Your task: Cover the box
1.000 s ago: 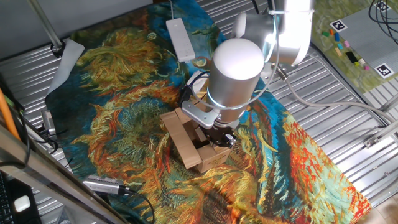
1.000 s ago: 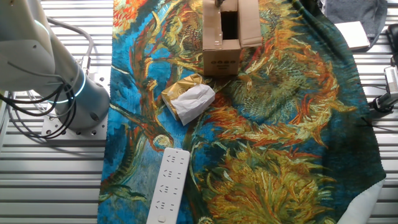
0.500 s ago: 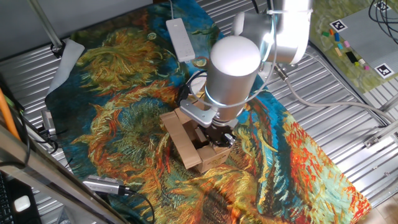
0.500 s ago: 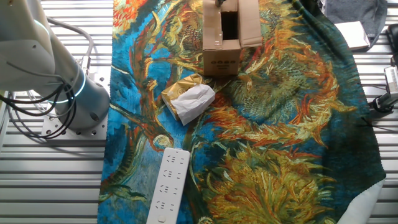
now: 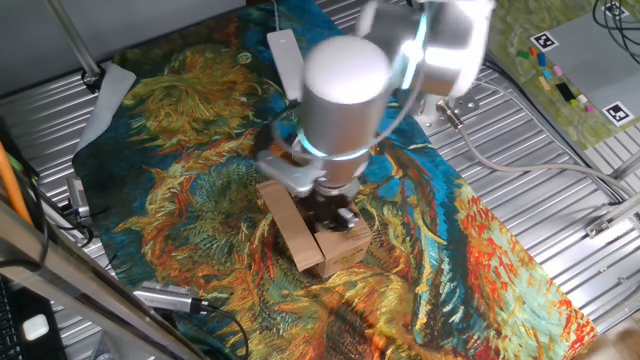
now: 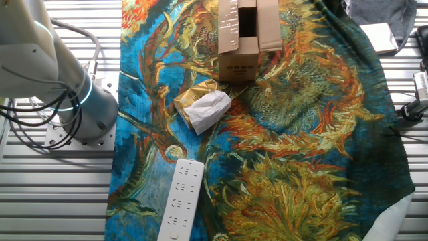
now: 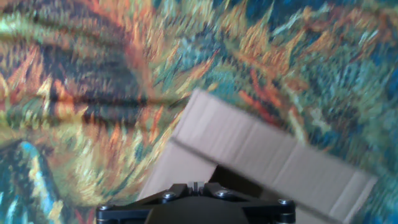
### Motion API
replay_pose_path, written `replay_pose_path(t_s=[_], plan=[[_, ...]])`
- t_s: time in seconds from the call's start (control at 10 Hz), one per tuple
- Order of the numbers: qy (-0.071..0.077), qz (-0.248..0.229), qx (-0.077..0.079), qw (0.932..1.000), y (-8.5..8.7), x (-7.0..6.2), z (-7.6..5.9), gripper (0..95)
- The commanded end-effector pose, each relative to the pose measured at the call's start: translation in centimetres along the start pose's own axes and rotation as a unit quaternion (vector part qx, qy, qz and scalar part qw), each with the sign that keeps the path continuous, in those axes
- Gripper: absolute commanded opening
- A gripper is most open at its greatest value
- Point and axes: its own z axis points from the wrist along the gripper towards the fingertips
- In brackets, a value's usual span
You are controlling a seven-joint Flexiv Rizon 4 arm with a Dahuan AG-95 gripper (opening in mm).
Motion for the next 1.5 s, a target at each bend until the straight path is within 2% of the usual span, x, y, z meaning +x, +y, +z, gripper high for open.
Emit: replay_pose_path(t_s=[0.1,0.2,0.3,0.4,0.8,0.9,1.2,1.5], plan=[[0.010,-0.013,-0.002,0.9999,-1.9,-4.2,-0.3,0.0],[0.010,-0.019,-0.003,0.9998,-2.8,-5.7,-0.2,0.0],[0.011,-0.023,-0.003,0.9997,-3.4,-6.6,-0.2,0.0],[0.006,-0.032,-0.005,0.9995,-4.5,-7.8,0.5,0.0],[0.003,-0.038,-0.009,0.9992,-6.2,-8.4,3.0,0.0],[0.002,-0.036,-0.013,0.9993,-6.1,-8.1,3.2,0.0],[-0.001,-0.032,-0.022,0.9992,-5.0,-5.4,4.0,0.0],[0.004,-0.025,-0.026,0.9993,-3.8,-3.9,2.9,0.0]])
